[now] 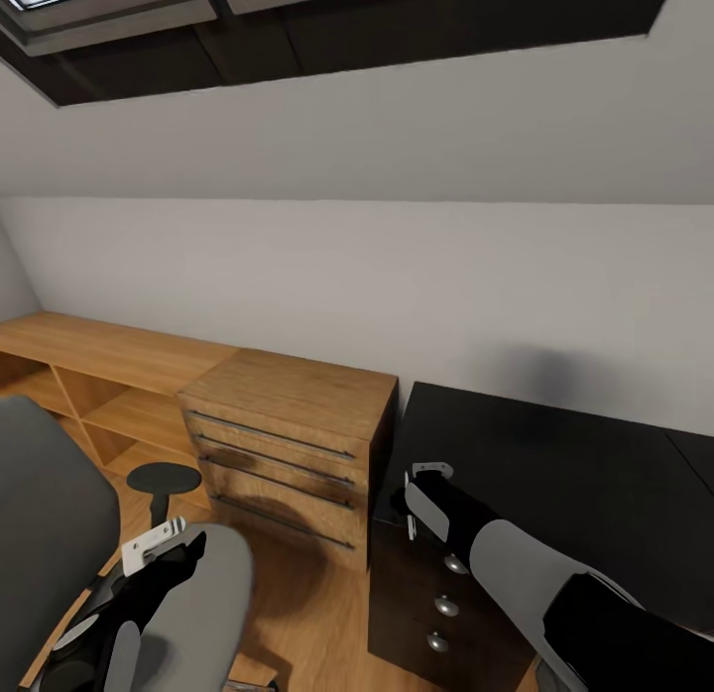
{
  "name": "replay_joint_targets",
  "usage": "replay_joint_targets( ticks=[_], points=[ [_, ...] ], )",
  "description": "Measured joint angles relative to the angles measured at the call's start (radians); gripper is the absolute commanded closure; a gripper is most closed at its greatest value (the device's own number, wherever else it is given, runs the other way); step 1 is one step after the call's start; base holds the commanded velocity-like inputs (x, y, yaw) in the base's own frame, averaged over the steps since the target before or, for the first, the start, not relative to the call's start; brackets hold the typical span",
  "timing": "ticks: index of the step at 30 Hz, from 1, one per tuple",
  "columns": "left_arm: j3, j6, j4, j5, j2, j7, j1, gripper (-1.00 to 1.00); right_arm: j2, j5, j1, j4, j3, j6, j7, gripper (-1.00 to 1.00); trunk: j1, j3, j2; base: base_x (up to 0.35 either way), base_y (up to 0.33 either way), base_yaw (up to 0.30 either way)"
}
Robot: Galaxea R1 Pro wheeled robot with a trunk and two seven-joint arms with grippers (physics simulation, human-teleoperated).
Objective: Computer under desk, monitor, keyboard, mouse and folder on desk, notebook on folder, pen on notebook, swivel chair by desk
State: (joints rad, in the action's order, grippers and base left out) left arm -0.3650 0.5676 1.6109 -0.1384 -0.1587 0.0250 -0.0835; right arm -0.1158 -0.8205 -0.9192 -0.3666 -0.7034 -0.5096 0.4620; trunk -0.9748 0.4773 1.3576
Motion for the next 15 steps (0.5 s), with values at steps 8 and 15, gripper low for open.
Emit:
replay_joint_targets(
  ticks=[8,15],
  points=[
    [0.001,-0.001,0.002,0.0,0.0,0.0,0.0,-1.0,0.0,0.0,0.0,0.0,0.0,0.0,0.0,-1.0,-0.004,0.003,0.007,0.0,0.0,0.0],
    [0.0,-0.001,0.003,0.0,0.0,0.0,0.0,-1.0,0.0,0.0,0.0,0.0,0.0,0.0,0.001,-1.0,-0.027,0.022,0.049,0.0,0.0,0.0]
  ],
)
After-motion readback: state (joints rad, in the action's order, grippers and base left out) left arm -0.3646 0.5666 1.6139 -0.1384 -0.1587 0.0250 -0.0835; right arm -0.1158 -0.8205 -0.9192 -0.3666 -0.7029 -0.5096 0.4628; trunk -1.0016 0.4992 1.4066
